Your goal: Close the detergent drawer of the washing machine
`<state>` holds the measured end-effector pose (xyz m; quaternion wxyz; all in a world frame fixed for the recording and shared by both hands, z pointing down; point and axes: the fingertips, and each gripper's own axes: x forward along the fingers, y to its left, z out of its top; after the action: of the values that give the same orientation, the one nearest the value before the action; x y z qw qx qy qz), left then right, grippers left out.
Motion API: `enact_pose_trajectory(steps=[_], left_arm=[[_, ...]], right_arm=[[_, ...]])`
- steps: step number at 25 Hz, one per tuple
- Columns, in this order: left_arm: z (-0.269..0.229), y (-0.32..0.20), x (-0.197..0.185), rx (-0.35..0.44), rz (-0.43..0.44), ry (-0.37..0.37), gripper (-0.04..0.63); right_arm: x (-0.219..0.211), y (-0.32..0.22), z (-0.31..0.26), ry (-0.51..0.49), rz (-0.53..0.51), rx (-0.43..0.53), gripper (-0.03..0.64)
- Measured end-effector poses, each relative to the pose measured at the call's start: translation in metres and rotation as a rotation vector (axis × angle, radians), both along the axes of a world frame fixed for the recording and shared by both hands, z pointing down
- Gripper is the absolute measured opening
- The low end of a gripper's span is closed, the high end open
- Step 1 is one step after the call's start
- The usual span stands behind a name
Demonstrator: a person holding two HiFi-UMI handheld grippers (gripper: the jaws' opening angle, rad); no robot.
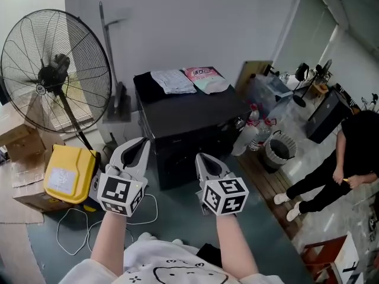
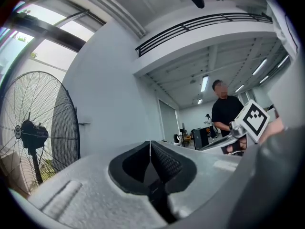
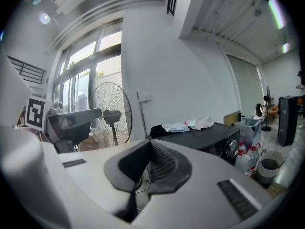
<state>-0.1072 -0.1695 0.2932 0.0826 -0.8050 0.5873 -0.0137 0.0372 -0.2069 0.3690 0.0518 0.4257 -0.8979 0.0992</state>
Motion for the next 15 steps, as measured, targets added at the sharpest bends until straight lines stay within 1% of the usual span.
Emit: enact_pose_trajectory(steps=[5,12,15], left_arm=[[-0.011,-0.008,-0.008,0.019,0.033,-0.006,0.020],[-0.031,-0.014,-0.026,0.053,0.067,-0.018,0.020],[-0.040,-0.015,-0.029,0.078,0.085,-0.040,0.020]], right_arm=[[-0.001,-0.001,-0.015,0.055,0.046,0.061,0.000],[-0.001,-0.004,-0.042,0.058,0.112,0.116,0.000],[0.003,-0.003,-0.057,0.051,0.151,0.153,0.000]])
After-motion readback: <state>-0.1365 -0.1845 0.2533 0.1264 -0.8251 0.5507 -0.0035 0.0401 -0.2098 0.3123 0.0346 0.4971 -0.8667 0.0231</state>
